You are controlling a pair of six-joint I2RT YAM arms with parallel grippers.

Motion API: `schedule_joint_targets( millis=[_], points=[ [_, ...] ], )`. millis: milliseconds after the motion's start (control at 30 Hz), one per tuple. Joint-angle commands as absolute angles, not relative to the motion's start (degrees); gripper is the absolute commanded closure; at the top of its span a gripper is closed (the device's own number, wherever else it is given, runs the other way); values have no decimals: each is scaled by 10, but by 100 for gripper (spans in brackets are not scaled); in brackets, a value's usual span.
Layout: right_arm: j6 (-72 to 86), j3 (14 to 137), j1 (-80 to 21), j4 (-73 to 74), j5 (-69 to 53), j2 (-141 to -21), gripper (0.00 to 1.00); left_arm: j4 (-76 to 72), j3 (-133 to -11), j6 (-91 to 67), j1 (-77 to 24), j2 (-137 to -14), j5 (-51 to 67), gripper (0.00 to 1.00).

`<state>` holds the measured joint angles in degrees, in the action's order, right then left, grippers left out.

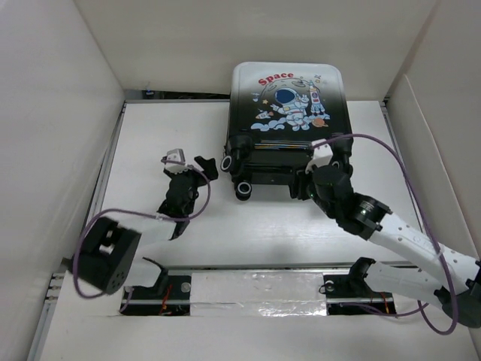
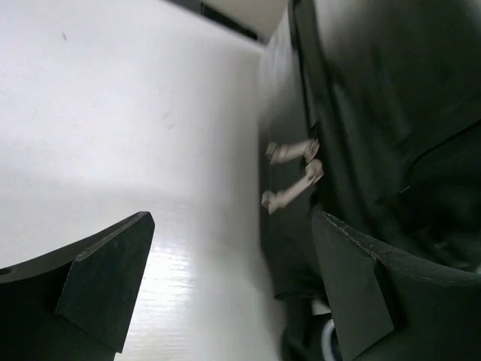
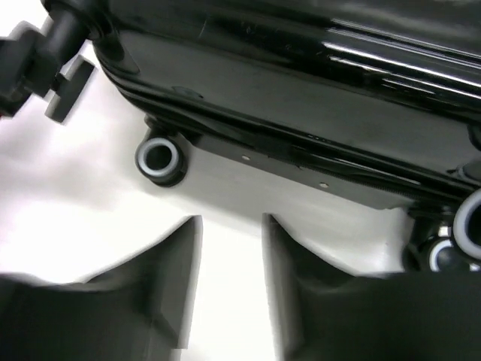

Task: Pack the luggage

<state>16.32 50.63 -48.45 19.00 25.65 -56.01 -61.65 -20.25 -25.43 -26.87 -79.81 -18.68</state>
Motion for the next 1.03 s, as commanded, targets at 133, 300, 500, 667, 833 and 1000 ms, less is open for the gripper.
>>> schedule_joint_targets(
  millis=[133, 300, 500, 667, 833, 1000],
  points=[
    [130, 497, -486, 166, 289, -420, 2, -466, -195, -362, -279, -522, -253, 6],
    [118, 493, -486, 179, 356, -319, 0, -321, -223, -385, -285, -356, -201, 1],
    [124, 481, -486, 190, 426, -224, 0, -258, -243, -399, -290, -257, -120, 1],
    [120, 458, -486, 164, 408, -221, 0, -249, -267, -386, -290, -245, -69, 1],
    [129, 477, -486, 177, 389, -277, 0, -265, -263, -385, -290, -278, -63, 1],
    [129, 473, -486, 142, 362, -297, 0, -309, -270, -387, -290, -315, -47, 1]
  ],
)
